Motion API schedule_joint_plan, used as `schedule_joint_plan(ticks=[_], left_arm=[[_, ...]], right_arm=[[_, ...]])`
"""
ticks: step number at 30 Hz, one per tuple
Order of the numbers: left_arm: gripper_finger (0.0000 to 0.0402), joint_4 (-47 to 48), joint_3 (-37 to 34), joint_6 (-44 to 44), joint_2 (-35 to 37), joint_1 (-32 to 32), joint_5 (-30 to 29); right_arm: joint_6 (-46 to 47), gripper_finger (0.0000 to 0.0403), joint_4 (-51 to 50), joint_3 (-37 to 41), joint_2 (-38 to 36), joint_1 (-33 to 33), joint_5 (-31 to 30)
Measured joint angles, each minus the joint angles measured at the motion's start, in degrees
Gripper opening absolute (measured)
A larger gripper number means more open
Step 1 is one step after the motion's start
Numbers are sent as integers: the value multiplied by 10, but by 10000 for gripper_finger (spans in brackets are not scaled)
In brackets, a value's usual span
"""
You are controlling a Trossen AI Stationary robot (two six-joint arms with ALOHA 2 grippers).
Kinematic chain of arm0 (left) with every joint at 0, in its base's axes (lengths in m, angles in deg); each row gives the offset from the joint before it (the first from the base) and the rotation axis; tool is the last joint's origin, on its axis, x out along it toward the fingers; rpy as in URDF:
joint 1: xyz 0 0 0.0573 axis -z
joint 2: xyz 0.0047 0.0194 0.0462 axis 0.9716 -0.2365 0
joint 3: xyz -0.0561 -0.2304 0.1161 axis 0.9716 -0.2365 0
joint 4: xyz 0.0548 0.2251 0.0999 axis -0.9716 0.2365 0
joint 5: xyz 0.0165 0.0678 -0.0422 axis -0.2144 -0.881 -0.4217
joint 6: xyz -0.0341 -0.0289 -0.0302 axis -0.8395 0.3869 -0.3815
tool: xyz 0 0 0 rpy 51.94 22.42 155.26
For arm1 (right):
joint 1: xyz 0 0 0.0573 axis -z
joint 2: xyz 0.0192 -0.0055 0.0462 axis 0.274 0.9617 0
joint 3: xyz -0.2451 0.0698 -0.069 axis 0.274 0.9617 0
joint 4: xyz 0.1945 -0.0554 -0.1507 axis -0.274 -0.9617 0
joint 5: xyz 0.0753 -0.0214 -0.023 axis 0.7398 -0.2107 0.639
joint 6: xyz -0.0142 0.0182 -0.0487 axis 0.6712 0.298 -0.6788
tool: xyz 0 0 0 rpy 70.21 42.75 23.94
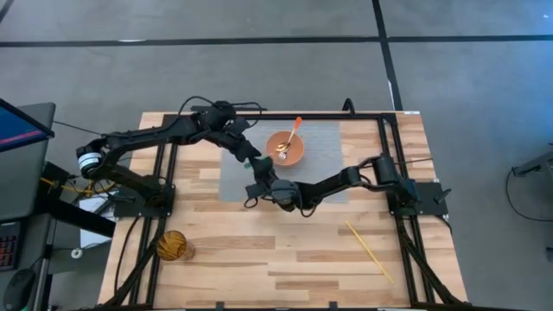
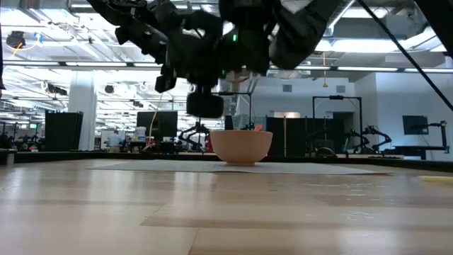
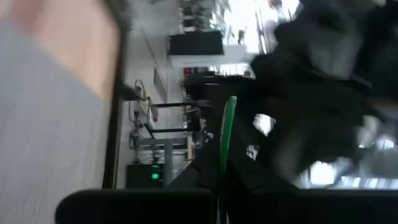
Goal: Pick & Place Utensil
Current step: Put the green spoon into the brown bowl
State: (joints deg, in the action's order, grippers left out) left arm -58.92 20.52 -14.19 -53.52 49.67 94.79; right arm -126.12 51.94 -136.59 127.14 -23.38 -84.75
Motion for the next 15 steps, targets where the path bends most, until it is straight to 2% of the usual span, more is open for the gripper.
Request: schedule_joint_plan(ticks=[4, 7, 13, 15], left_arm=[[104, -10, 1, 7, 17, 0, 9], [104, 10, -1, 47, 38, 0, 3], [104, 4, 0, 148, 113, 2, 3], [104, 7, -1, 183, 139, 8, 2]], right_arm=[[64, 1, -17, 1, -56, -18, -35], [120, 1, -40, 4, -113, -28, -54], [316, 1, -110, 67, -240, -43, -26], [409, 1, -156, 107, -288, -34, 33]])
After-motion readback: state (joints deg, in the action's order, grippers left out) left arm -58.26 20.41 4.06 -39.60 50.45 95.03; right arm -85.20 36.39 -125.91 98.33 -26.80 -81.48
